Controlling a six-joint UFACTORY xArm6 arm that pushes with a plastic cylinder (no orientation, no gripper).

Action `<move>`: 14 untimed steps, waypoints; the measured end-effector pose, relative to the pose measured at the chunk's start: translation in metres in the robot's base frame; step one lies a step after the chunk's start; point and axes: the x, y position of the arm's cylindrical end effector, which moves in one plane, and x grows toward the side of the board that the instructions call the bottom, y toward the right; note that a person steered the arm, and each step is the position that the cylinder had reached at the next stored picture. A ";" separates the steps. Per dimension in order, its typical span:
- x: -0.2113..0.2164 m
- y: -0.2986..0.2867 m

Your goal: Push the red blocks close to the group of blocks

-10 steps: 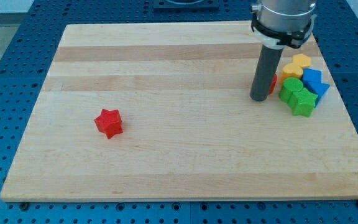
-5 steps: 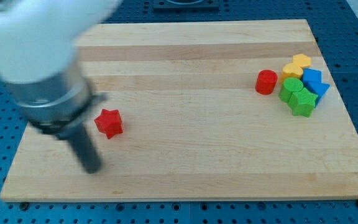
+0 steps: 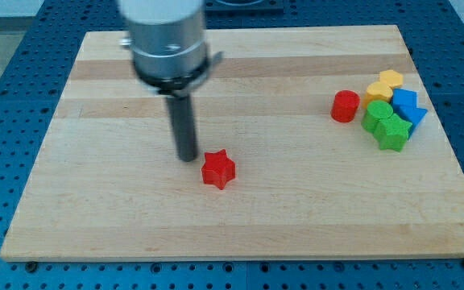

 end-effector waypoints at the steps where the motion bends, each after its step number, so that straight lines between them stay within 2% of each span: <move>1: 0.039 -0.020; 2: 0.055 0.023; 4: -0.020 0.164; 5: -0.011 0.169; 6: 0.007 0.121; 7: -0.022 0.099; 8: -0.054 0.121; 10: -0.056 0.228; 11: -0.049 0.216; 12: -0.025 0.172; 13: -0.004 0.178; 14: -0.003 0.202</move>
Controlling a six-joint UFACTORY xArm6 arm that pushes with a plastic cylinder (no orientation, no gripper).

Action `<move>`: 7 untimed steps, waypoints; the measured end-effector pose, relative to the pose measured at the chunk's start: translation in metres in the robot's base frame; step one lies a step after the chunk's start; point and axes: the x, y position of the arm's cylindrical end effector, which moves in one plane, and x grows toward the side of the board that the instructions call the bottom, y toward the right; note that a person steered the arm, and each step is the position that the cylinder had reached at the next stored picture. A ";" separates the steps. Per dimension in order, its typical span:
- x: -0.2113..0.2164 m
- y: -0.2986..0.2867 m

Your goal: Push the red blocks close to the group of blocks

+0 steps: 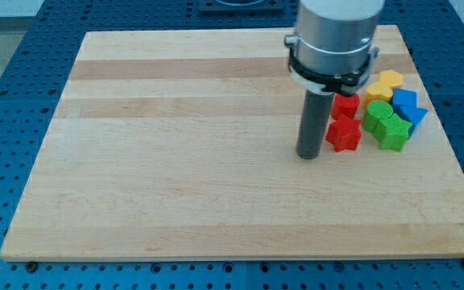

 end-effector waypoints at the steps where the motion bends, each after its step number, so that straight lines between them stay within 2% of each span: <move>1: -0.002 0.015; 7: -0.029 0.030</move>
